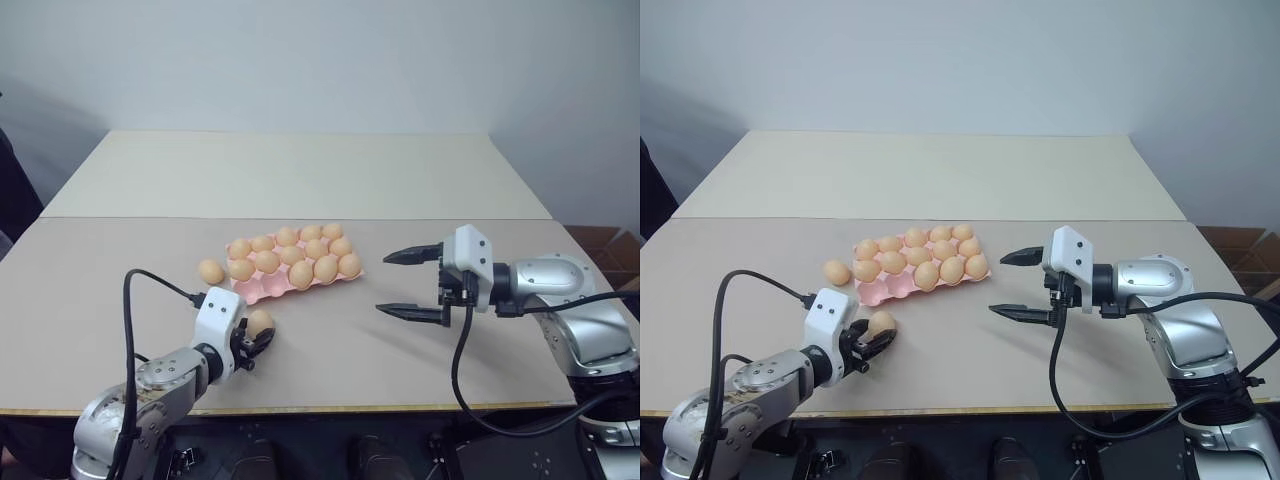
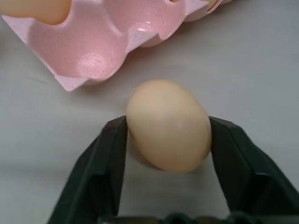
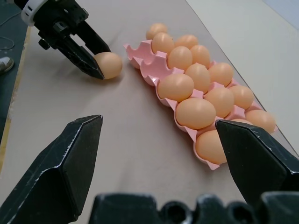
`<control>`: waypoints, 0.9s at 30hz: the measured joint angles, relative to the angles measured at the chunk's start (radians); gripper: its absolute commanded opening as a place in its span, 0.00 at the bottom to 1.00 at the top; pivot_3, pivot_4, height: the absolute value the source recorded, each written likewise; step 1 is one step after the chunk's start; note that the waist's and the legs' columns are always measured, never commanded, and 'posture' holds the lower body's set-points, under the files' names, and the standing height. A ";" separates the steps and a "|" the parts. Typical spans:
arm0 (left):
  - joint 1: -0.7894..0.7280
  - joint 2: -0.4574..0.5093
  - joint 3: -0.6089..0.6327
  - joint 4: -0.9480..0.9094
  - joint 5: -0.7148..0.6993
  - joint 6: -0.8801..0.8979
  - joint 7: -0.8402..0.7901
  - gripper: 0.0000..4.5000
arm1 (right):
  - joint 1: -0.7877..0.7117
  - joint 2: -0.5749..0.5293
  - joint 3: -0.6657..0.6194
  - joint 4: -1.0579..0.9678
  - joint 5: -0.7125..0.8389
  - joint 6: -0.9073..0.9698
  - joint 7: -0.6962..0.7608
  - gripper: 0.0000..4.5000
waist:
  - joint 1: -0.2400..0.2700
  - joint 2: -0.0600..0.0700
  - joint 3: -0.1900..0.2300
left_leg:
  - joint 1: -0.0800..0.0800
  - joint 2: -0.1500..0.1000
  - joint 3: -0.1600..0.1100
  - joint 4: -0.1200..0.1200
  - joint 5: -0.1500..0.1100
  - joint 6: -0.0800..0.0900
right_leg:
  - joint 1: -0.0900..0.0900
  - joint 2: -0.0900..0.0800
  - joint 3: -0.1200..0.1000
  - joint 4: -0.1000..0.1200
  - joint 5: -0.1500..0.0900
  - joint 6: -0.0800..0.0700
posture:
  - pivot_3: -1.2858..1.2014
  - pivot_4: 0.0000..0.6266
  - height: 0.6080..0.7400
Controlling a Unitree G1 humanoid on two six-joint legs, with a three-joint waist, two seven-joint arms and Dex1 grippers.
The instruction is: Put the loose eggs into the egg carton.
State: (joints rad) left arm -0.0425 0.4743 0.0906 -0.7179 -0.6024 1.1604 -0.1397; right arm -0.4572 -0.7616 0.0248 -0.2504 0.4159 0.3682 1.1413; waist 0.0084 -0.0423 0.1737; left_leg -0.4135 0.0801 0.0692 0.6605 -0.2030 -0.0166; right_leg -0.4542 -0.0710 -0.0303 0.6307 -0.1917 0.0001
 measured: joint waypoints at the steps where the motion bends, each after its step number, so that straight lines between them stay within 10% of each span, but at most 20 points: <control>1: 0.002 0.008 0.000 -0.003 0.000 0.000 -0.007 0.40 | 0.000 0.000 0.000 0.000 0.000 0.000 -0.003 1.00 | 0.000 0.000 0.000 | 0.000 0.000 0.000 0.000 0.000 0.000 | 0.000 0.000 0.000 0.000 0.000 0.000 | 0.52 0.24 1.00; 12: -0.013 0.131 0.129 -0.066 -0.085 -0.150 -0.226 0.40 | 0.021 -0.004 -0.008 -0.017 0.002 0.008 -0.021 1.00 | 0.013 0.000 0.000 | 0.002 -0.001 -0.001 0.000 0.000 0.000 | 0.003 -0.002 -0.002 -0.001 -0.003 -0.004 | 0.52 0.24 1.00; 23: -0.333 0.058 -0.136 0.309 0.158 -0.297 -0.186 0.40 | 0.025 -0.001 -0.008 -0.035 0.002 0.009 -0.045 1.00 | 0.005 0.000 0.000 | 0.002 -0.003 -0.002 0.000 0.000 0.000 | 0.005 -0.002 -0.001 -0.002 0.001 0.001 | 0.52 0.24 1.00; 27: -0.355 0.064 -0.152 0.347 0.182 -0.308 -0.218 0.66 | 0.034 -0.001 -0.008 -0.048 0.002 0.016 -0.059 1.00 | -0.001 0.000 0.000 | 0.001 -0.003 -0.002 0.000 0.000 0.000 | 0.004 -0.002 -0.001 -0.002 0.001 0.002 | 0.52 0.24 1.00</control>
State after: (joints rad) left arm -0.3972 0.5382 -0.0609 -0.3713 -0.4200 0.8522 -0.3578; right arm -0.4234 -0.7625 0.0164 -0.2989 0.4182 0.3841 1.0828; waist 0.0074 -0.0424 0.1737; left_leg -0.4121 0.0774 0.0674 0.6608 -0.2029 -0.0163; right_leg -0.4497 -0.0732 -0.0316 0.6289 -0.1911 0.0018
